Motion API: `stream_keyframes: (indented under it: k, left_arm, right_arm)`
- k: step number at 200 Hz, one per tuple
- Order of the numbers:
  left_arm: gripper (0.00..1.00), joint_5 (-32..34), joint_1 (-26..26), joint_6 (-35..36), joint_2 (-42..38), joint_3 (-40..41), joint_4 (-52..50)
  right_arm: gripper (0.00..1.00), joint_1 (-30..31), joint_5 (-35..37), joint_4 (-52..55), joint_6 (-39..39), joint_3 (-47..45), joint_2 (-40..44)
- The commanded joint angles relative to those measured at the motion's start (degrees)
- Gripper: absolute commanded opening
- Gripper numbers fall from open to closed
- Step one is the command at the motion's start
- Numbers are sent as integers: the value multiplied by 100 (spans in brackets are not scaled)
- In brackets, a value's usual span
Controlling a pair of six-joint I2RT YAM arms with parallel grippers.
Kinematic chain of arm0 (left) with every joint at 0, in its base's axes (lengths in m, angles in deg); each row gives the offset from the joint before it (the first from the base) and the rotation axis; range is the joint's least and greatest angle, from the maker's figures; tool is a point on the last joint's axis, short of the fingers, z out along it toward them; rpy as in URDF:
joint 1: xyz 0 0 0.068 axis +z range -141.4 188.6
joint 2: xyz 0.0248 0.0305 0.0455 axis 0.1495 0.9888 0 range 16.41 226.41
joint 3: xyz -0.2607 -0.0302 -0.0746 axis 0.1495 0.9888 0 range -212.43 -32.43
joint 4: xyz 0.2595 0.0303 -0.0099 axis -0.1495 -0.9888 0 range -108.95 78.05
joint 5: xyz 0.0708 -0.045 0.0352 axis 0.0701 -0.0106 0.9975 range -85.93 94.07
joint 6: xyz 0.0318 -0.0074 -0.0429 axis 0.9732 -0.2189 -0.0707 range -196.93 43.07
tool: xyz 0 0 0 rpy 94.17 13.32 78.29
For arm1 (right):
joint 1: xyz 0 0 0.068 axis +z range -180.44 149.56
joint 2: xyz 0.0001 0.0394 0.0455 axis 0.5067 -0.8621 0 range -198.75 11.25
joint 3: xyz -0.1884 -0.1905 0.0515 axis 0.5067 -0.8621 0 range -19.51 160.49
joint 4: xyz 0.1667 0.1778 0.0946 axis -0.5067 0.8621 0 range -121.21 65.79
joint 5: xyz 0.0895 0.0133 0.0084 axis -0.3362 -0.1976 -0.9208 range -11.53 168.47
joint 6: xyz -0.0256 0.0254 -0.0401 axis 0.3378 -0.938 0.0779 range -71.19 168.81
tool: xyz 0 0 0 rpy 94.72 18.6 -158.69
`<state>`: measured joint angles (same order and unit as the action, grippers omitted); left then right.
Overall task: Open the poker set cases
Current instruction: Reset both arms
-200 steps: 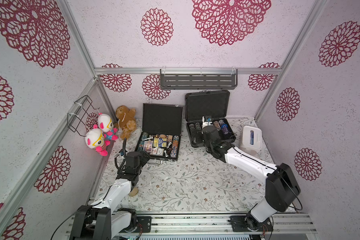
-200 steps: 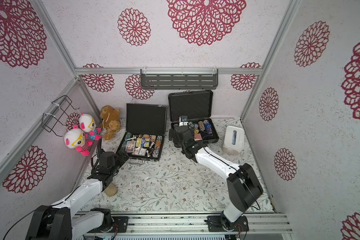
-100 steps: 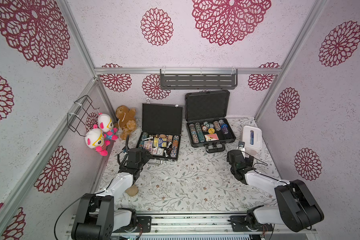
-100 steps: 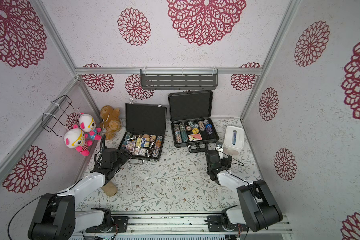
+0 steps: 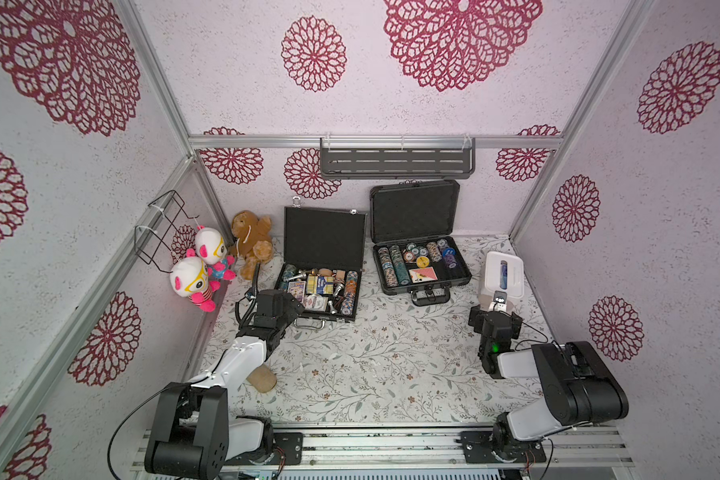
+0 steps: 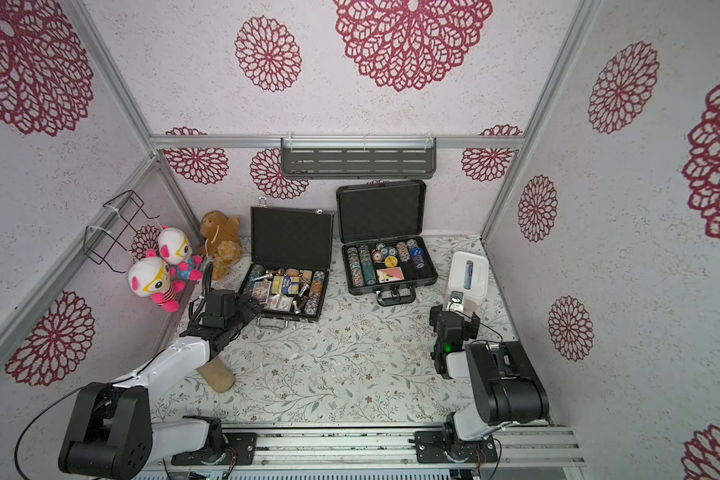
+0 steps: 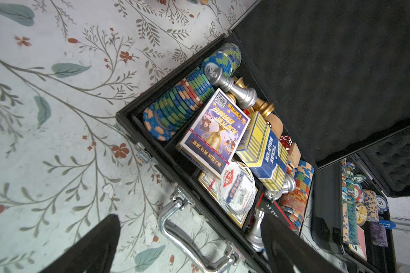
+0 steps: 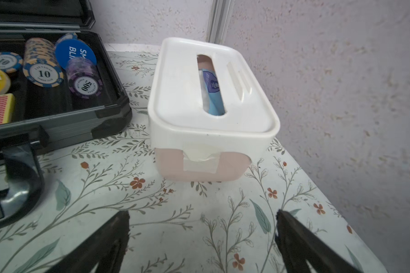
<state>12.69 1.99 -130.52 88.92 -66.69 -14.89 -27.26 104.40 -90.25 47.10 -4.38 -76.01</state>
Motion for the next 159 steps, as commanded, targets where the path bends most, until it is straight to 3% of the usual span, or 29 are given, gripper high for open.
stream_keyframes:
  k: [1, 13, 32, 60, 86, 111, 121, 138, 159]
  left_arm:
    - [97, 175, -47, 16, -410, 292, 576]
    - [97, 461, -169, 202, -584, 527, 905]
    - [97, 844, -271, 384, -779, 768, 1347]
    - [97, 1100, -338, 1200, -1117, 690, 1210]
    - [97, 2700, -350, 1474, -1288, 652, 1036]
    - [97, 3889, -336, 2294, -1191, 588, 1257]
    - [97, 4084, -332, 2690, -1059, 551, 1297]
    - [97, 4417, -321, 2659, -827, 255, 844]
    - [97, 4220, -320, 3815, -435, 58, 866]
  right_arm:
    - [99, -167, -805, -1277, -216, -335, 39]
    - [99, -107, -482, -1612, -218, -391, -87]
    - [99, -12, -561, -1035, -84, -87, -73]
    - [99, 7, -740, -1072, 14, -97, -91]
    - [99, 6, -747, -1006, 7, -84, -72]
    - [99, 3, -747, -1040, 13, -88, -88]
    - [99, 0, -747, -1016, 5, -86, -72]
    - [99, 7, -748, -1024, 5, -75, -76]
    - [99, 7, -746, -1030, 8, -81, -80]
